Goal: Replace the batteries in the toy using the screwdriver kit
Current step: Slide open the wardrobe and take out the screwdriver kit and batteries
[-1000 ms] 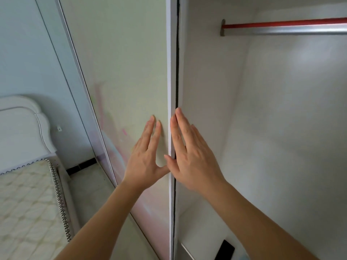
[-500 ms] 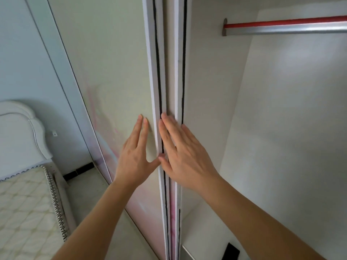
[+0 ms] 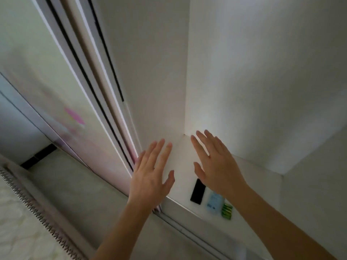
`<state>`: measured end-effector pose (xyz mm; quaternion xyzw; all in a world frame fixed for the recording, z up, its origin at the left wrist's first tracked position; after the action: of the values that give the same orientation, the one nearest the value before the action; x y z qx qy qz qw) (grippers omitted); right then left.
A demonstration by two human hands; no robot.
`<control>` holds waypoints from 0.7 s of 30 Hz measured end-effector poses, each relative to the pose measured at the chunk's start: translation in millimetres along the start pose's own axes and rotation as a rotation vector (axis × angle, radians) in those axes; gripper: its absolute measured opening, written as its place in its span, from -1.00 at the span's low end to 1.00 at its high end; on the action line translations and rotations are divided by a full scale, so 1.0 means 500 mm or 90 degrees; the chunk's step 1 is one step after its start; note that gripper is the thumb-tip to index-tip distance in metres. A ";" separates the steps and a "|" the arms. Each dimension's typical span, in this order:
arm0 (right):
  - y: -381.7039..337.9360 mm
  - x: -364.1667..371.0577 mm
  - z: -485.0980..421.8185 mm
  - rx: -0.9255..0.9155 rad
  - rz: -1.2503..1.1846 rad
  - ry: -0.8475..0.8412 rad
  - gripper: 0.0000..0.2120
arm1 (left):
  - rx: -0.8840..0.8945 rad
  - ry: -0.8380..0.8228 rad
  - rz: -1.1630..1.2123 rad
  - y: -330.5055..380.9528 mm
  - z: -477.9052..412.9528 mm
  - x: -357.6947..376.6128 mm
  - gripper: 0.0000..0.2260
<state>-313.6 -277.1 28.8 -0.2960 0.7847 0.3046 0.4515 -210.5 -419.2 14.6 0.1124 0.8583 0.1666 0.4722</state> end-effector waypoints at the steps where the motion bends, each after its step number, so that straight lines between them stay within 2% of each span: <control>1: 0.017 0.024 0.044 0.024 -0.003 -0.031 -0.40 | -0.010 -0.034 -0.003 0.010 0.009 0.037 -0.39; 7: 0.109 0.114 0.283 0.213 -0.041 -0.144 -0.43 | -0.030 -0.198 0.042 0.086 0.071 0.229 -0.39; 12: 0.151 0.153 0.435 0.283 -0.039 -0.215 -0.40 | -0.040 -0.294 0.061 0.154 0.134 0.338 -0.40; 21: 0.185 0.254 0.522 0.387 -0.054 -0.324 -0.44 | -0.099 -0.384 0.084 0.111 0.140 0.434 -0.40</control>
<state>-296.9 -47.3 -170.6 -0.0958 0.6891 0.1034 0.7108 -263.8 -279.6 -166.5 0.1758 0.6550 0.2213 0.7007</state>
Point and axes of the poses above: each hand's wrist, its own z-axis away from the middle knuckle, its own x-axis out of the palm, y = z × x, the point moved 7 cm from there along -z, towards the middle knuckle, and after that the axes turned 12 degrees about z, right-handed, at the moved point
